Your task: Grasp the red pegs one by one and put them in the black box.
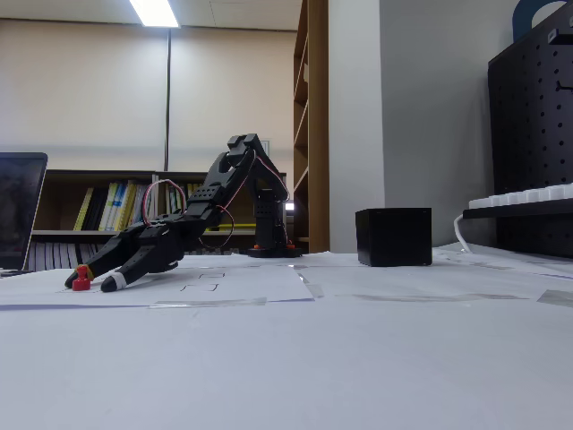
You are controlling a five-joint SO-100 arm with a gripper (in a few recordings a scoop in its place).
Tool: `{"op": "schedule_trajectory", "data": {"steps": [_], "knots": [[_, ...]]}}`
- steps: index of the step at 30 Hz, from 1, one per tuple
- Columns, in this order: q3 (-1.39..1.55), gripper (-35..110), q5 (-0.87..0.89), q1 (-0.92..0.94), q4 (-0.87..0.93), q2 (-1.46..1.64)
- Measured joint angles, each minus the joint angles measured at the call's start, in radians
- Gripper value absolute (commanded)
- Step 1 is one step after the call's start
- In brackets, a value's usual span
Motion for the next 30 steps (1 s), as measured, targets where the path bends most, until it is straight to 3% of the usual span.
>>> {"op": "schedule_trajectory", "data": {"steps": [18,23,27,30], "knots": [[0.0,0,0.008,0.0,-0.008,0.003],[0.0,0,0.008,0.0,0.0,0.003],[0.023,0,0.028,-0.005,0.103,-0.018],[0.077,0,0.117,-0.006,0.423,-0.117]]}}
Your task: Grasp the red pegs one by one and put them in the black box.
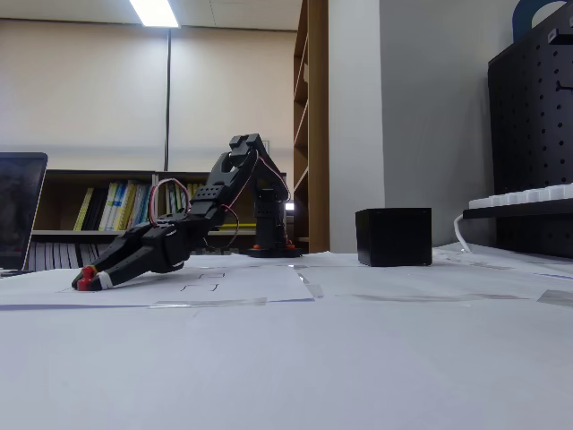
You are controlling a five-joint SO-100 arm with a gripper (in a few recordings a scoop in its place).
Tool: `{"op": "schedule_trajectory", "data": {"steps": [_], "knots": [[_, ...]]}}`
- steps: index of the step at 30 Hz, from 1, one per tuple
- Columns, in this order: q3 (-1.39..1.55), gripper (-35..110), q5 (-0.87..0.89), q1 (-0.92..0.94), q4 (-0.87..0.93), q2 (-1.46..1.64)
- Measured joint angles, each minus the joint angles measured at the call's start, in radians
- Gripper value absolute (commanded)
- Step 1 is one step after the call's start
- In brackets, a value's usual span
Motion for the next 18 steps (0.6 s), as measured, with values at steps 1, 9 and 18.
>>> {"op": "schedule_trajectory", "data": {"steps": [1,9,18], "knots": [[0.02,0,0.035,0.0,0.153,-0.048],[0.229,0,0.063,-0.319,1.376,-0.526],[0.23,0,-0.267,-0.936,1.789,-0.853]]}}
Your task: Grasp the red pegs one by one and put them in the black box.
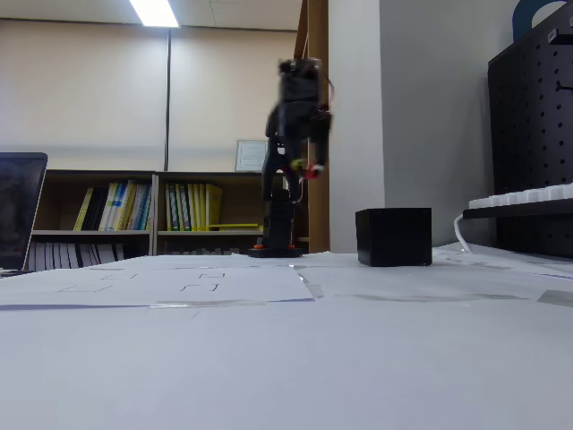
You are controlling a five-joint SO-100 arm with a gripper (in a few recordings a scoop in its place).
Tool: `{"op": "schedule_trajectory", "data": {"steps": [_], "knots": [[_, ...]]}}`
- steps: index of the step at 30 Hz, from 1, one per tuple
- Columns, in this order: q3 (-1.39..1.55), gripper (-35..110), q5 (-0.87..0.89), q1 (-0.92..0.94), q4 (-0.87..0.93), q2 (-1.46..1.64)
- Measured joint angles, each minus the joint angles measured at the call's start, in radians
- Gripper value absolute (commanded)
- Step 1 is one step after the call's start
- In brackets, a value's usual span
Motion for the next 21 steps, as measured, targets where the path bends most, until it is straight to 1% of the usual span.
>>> {"op": "schedule_trajectory", "data": {"steps": [2,5,9,14,16,19,21], "knots": [[0.0,0,-0.046,-0.1,0.0,0.005],[-0.009,0,-0.091,-0.199,-0.011,0.038],[-0.107,0,-0.104,-0.282,-0.084,0.086],[-0.179,0,-0.104,-0.327,-0.199,0.184],[-0.204,4,-0.104,-0.328,-0.242,0.227],[-0.21,15,-0.12,-0.328,-0.288,0.265],[-0.212,18,-0.123,-0.328,-0.31,0.279]]}}
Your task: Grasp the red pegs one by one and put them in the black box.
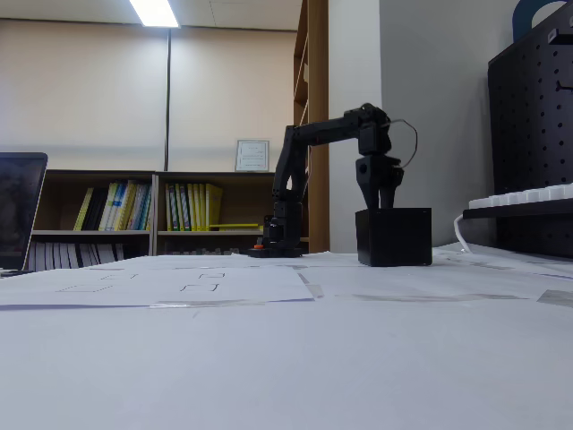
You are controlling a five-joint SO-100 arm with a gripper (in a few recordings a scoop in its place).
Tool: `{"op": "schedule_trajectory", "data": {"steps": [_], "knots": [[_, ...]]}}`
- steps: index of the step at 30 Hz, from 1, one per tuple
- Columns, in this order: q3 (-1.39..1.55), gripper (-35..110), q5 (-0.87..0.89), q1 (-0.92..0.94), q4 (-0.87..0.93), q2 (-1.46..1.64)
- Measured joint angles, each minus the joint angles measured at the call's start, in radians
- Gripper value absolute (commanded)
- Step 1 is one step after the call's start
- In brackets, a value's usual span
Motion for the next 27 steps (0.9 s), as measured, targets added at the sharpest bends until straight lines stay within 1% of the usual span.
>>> {"op": "schedule_trajectory", "data": {"steps": [8,13,16,18,20,23,27], "knots": [[0.028,19,0.0,0.006,-0.003,0.002],[0.25,18,-0.005,0.017,0.156,-0.021],[0.344,16,-0.006,0.074,0.204,-0.137],[0.291,15,0.025,0.141,0.201,-0.255],[0.178,13,0.067,0.227,0.158,-0.382],[-0.052,10,0.126,0.388,0.1,-0.568],[-0.411,3,0.23,0.586,-0.046,-0.861]]}}
